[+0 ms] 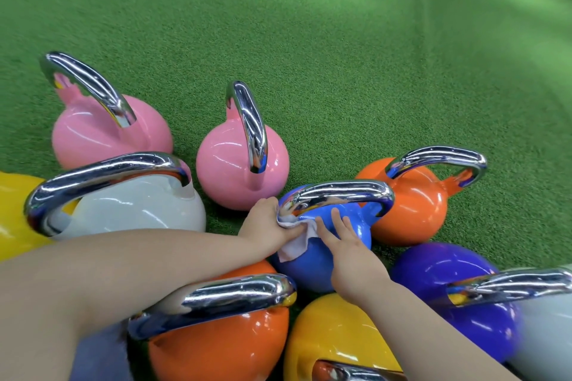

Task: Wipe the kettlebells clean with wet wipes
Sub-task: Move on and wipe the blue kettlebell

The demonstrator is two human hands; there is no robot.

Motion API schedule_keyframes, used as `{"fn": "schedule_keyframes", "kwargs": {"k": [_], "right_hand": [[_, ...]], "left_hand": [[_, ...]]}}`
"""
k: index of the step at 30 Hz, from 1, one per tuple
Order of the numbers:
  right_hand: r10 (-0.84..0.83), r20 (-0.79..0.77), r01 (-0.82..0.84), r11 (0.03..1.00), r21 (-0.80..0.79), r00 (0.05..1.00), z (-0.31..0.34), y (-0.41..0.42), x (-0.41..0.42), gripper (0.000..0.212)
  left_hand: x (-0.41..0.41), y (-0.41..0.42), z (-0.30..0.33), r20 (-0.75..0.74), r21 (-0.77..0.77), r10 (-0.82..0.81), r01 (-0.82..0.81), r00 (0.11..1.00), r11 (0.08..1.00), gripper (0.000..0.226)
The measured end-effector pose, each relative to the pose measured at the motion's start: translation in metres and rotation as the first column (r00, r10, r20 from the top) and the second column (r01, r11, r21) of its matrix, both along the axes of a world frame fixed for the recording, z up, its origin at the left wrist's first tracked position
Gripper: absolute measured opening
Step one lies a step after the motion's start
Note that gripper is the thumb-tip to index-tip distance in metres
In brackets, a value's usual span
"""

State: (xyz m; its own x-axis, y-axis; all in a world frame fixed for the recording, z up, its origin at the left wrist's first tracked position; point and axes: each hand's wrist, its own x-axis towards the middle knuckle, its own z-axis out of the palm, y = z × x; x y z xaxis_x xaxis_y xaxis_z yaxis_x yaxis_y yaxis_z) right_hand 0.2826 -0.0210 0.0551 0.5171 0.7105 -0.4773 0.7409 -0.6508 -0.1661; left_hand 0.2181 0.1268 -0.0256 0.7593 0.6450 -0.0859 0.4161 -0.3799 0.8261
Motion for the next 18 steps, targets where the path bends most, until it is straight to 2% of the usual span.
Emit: {"fn": "schedule_keyframes", "kwargs": {"k": [4,6,8,9,10,11,12,13,14,16,18], "right_hand": [[-0.049,0.021,0.049,0.998,0.026,0.999,-0.002,0.005,-0.003,0.079],[-0.187,0.018,0.184,0.976,0.114,0.982,-0.002,0.009,-0.004,0.069],[-0.408,-0.005,0.387,0.863,0.324,0.913,-0.003,0.01,-0.01,0.05],[-0.515,-0.074,0.495,0.761,0.419,0.854,-0.003,0.012,-0.015,0.039],[-0.588,-0.206,0.608,0.648,0.459,0.782,0.0,0.015,-0.022,0.031],[-0.598,-0.383,0.709,0.557,0.433,0.704,0.002,0.018,-0.029,0.03],[-0.546,-0.563,0.779,0.506,0.369,0.621,0.002,0.021,-0.036,0.036],[-0.458,-0.695,0.803,0.515,0.3,0.554,0.004,0.024,-0.043,0.045],[-0.372,-0.766,0.781,0.569,0.257,0.524,0.006,0.026,-0.049,0.055],[-0.28,-0.805,0.722,0.648,0.242,0.522,-0.002,0.028,-0.055,0.064],[-0.271,-0.802,0.708,0.663,0.245,0.532,-0.013,0.03,-0.055,0.065]], "left_hand": [[-0.002,-0.002,0.009,0.004,-0.001,0.007,-0.007,1.0,1.0,0.044],[-0.003,0.0,0.014,-0.004,0.027,-0.04,0.04,0.999,0.999,0.044],[-0.003,0.002,0.016,-0.014,0.042,-0.072,0.073,0.997,0.996,0.043],[-0.003,0.003,0.016,-0.008,0.049,-0.083,0.083,0.997,0.995,0.042],[-0.004,0.005,0.016,-0.001,0.054,-0.097,0.097,0.995,0.994,0.04],[-0.004,0.007,0.016,0.008,0.052,-0.114,0.114,0.993,0.992,0.039],[-0.004,0.009,0.016,0.016,0.046,-0.133,0.133,0.991,0.99,0.041],[-0.004,0.011,0.016,0.018,0.033,-0.154,0.153,0.988,0.988,0.042],[-0.005,0.013,0.017,0.018,0.008,-0.172,0.172,0.985,0.985,0.041],[-0.008,0.017,0.019,0.037,-0.049,-0.195,0.197,0.98,0.979,0.039],[-0.011,0.02,0.021,0.063,-0.123,-0.212,0.218,0.975,0.968,0.038]]}}
